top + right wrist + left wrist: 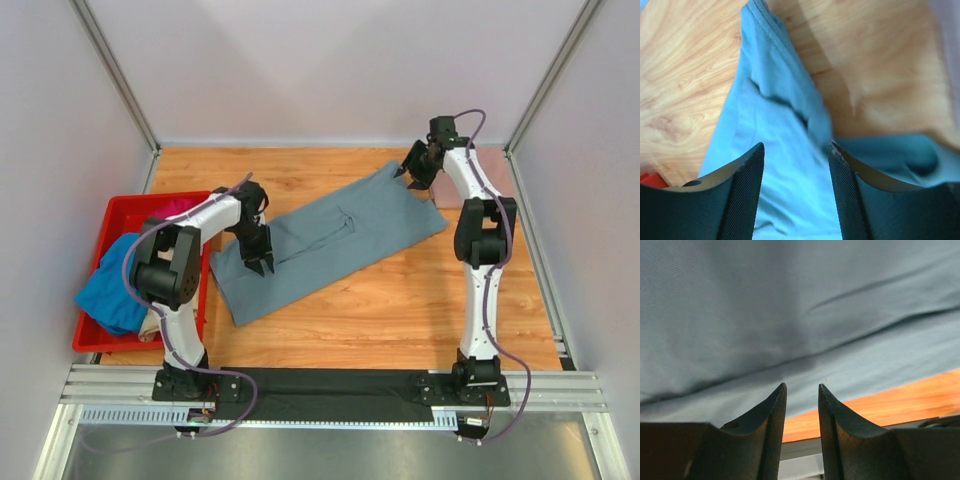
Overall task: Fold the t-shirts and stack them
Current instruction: Fold the tshirt
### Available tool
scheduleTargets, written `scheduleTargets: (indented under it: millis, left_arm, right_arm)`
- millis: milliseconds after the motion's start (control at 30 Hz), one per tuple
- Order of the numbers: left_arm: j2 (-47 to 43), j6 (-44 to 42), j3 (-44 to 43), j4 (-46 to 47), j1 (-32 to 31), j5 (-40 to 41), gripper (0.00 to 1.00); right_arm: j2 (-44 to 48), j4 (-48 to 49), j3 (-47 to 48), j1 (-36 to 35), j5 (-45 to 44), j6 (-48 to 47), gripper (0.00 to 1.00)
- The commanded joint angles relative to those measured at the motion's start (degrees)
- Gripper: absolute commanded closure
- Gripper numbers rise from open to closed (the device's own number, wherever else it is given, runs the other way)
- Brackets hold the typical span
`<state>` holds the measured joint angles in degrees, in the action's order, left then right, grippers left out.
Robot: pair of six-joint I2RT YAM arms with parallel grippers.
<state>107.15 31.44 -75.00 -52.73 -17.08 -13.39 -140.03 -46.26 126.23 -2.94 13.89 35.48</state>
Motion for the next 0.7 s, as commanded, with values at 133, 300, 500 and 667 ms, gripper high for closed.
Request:
scheduleTargets:
  millis: [133, 300, 500, 667]
  left_arm:
    - [2.98, 3.70, 5.21, -0.79, 0.29, 1.34, 0.61]
    - [0.70, 6.70, 8.99, -3.25, 0.21, 3.10, 0.62]
    - [-5.98, 10.13, 11.98, -3.70, -0.41, 3.63, 0.63]
    - [-7.57, 12.24, 13.12, -4.31, -0.58, 0.30, 0.63]
  right_arm:
    - [13.28, -12.79, -5.72, 1.71, -9.14, 0.72, 0.47]
    - [21.71, -9.29, -23.19, 2.15, -13.01, 4.59, 0.49]
    - [26.11, -5.08, -32.88, 2.41, -19.25, 5.74, 0.50]
    - [23.75, -1.38, -34.83, 2.41, -19.60, 5.30, 0.56]
